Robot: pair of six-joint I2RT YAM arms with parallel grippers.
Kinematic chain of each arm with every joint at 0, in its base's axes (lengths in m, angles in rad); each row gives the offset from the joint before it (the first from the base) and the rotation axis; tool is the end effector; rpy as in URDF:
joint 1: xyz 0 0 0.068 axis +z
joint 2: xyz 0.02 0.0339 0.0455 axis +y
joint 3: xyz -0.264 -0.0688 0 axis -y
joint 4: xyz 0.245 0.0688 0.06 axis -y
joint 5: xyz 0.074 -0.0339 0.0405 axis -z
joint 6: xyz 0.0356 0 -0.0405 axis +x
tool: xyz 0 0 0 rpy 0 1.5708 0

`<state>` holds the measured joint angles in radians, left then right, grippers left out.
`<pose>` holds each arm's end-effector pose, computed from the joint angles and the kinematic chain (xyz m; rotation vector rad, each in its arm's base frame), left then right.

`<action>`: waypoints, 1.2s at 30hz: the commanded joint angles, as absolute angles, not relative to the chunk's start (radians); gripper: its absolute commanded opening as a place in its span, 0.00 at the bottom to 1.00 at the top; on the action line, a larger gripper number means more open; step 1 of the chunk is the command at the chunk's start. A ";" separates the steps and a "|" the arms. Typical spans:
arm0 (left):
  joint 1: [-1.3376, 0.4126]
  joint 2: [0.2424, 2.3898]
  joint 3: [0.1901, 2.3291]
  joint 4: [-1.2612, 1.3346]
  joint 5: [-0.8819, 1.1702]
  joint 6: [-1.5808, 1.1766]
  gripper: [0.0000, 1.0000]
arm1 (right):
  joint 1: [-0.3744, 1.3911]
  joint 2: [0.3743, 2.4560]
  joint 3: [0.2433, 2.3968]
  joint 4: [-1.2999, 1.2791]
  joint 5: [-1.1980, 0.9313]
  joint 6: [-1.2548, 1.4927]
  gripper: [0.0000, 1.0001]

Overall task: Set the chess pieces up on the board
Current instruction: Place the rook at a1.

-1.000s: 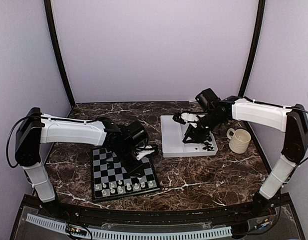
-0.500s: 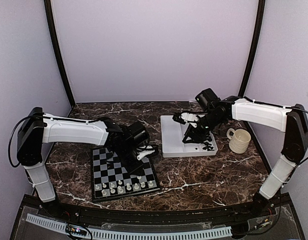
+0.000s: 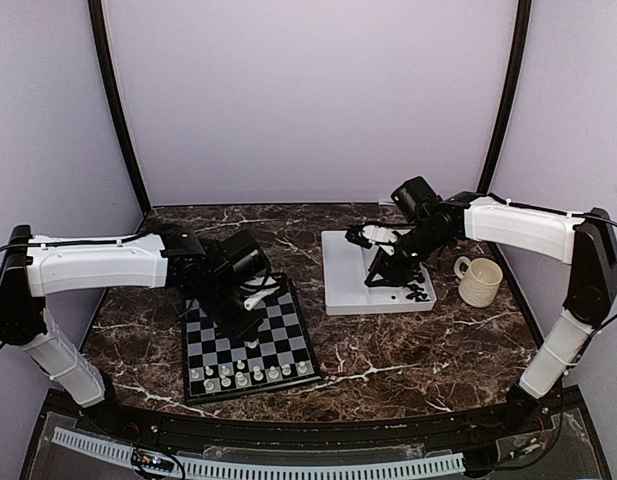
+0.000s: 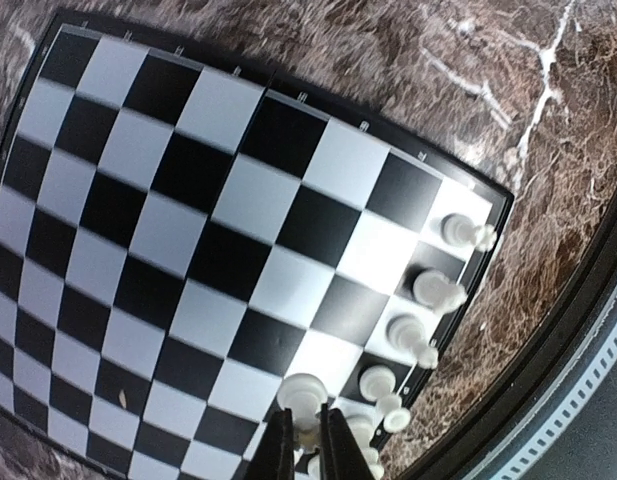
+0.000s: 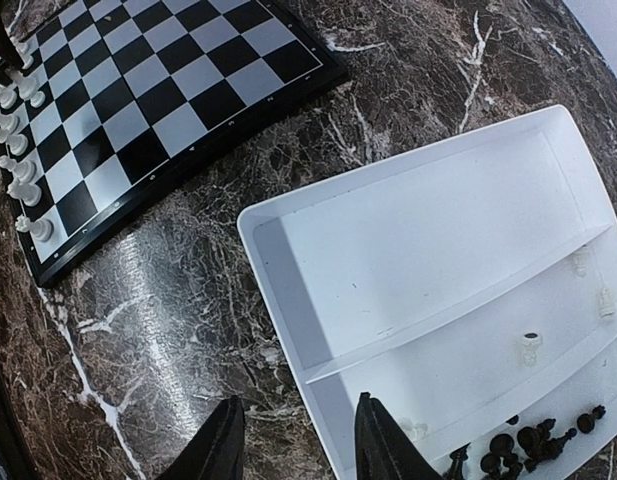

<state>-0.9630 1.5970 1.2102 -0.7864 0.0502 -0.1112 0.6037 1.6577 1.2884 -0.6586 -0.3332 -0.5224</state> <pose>0.1806 -0.2628 0.2395 1.1716 2.5481 -0.3496 0.2804 0.2075 0.2519 -1.4772 2.1143 0.4620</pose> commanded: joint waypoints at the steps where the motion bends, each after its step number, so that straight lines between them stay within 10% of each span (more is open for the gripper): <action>1: -0.968 1.458 1.109 -0.912 -0.017 -0.257 0.04 | 0.607 1.664 1.313 -0.656 -0.356 -0.518 0.40; 16: -0.968 1.092 0.820 -0.981 0.075 -0.546 0.05 | 0.617 1.699 1.353 -0.682 -0.385 -0.515 0.40; 36: -0.968 1.179 0.783 -0.983 0.075 -0.566 0.07 | 0.639 1.713 1.355 -0.689 -0.364 -0.522 0.40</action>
